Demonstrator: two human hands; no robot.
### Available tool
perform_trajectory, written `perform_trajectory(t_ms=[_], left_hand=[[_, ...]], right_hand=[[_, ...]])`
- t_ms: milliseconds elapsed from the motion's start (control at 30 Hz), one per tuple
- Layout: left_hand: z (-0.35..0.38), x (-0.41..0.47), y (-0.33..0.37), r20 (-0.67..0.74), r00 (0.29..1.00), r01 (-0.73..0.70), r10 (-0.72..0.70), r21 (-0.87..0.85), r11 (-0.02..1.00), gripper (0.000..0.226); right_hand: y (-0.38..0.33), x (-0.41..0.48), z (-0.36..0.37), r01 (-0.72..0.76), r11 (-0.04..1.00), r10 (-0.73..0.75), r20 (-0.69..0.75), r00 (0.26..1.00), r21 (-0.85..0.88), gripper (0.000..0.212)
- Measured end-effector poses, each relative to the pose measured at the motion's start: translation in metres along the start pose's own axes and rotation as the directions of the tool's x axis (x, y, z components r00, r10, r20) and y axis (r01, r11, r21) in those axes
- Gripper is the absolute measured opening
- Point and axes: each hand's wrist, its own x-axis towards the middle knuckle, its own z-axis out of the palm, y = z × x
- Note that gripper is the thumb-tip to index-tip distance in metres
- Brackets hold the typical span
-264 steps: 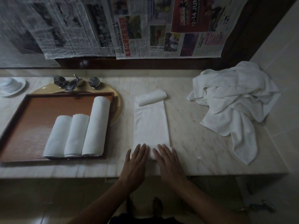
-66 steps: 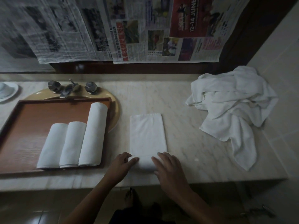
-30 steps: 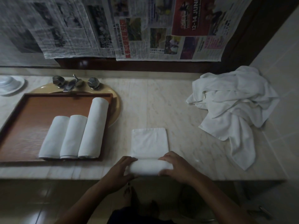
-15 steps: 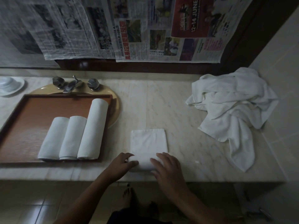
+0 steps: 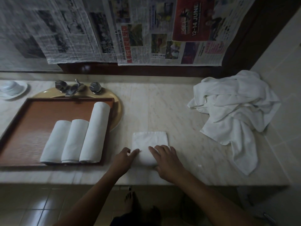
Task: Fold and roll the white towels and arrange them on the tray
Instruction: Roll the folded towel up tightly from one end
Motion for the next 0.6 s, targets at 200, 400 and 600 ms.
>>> perform_trajectory(t_ms=[200, 400, 600], left_hand=[[0.012, -0.025, 0.001, 0.011, 0.819, -0.492, 0.573, 0.525, 0.694, 0.068], [0.027, -0.039, -0.025, 0.309, 0.735, -0.636, 0.604, 0.625, 0.454, 0.077], [0.013, -0.034, 0.003, 0.374, 0.789, -0.605, 0.488, 0.610, 0.512, 0.065]], right_hand=[[0.001, 0.021, -0.037, -0.076, 0.986, 0.029, 0.296, 0.955, 0.147, 0.083], [-0.001, -0.002, -0.043, -0.149, 0.968, 0.056, 0.405, 0.913, 0.200, 0.085], [-0.027, -0.047, -0.022, -0.128, 0.984, 0.124, 0.032, 0.992, 0.128, 0.077]])
